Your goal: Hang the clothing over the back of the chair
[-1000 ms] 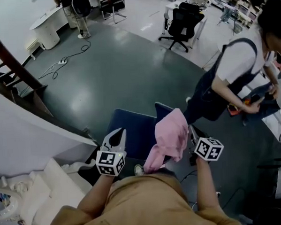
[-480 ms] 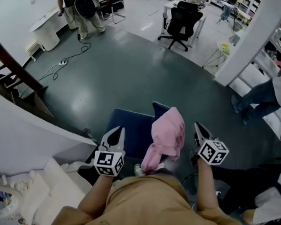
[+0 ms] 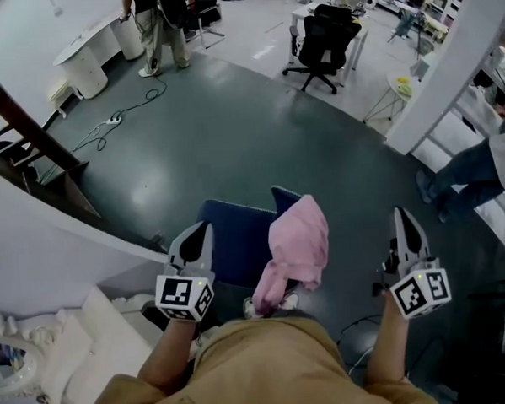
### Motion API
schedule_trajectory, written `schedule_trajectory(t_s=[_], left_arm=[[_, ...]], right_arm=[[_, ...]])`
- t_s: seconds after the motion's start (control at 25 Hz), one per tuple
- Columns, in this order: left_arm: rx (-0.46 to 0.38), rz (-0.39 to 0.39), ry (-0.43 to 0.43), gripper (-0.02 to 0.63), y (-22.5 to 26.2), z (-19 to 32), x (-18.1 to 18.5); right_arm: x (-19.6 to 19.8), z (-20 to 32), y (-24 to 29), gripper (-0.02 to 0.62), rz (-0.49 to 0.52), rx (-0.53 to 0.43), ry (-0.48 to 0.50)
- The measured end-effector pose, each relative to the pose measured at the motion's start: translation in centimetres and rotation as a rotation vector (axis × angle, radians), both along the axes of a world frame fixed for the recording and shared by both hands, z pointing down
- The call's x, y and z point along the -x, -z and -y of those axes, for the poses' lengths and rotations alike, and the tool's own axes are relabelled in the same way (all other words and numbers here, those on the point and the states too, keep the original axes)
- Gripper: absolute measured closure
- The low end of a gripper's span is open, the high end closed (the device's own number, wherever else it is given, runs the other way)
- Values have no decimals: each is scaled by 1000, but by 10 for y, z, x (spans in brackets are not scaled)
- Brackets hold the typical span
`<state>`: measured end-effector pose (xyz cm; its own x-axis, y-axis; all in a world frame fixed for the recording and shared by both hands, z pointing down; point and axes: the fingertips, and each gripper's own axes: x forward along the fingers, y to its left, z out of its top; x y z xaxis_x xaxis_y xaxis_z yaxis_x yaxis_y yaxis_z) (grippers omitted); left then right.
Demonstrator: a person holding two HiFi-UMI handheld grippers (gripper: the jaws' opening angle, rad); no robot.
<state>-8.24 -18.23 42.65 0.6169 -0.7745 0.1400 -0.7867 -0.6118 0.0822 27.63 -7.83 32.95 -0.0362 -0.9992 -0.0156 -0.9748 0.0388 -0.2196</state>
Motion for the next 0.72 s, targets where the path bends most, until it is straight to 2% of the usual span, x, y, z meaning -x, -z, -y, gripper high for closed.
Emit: schedule_trajectory(t_s=[0.24,0.48,0.72], left_arm=[[-84,-15,8,603,39,-3,11],[-135,-46,12,603,66,-10,20],[-178,-48,-1,602,80,-24,38]], right_arm=[[7,-29,39,592,-124,-75,-29],[20,-52,48,592,-212,-91,-57],[43,-64,32,592,-206,-60,-63]])
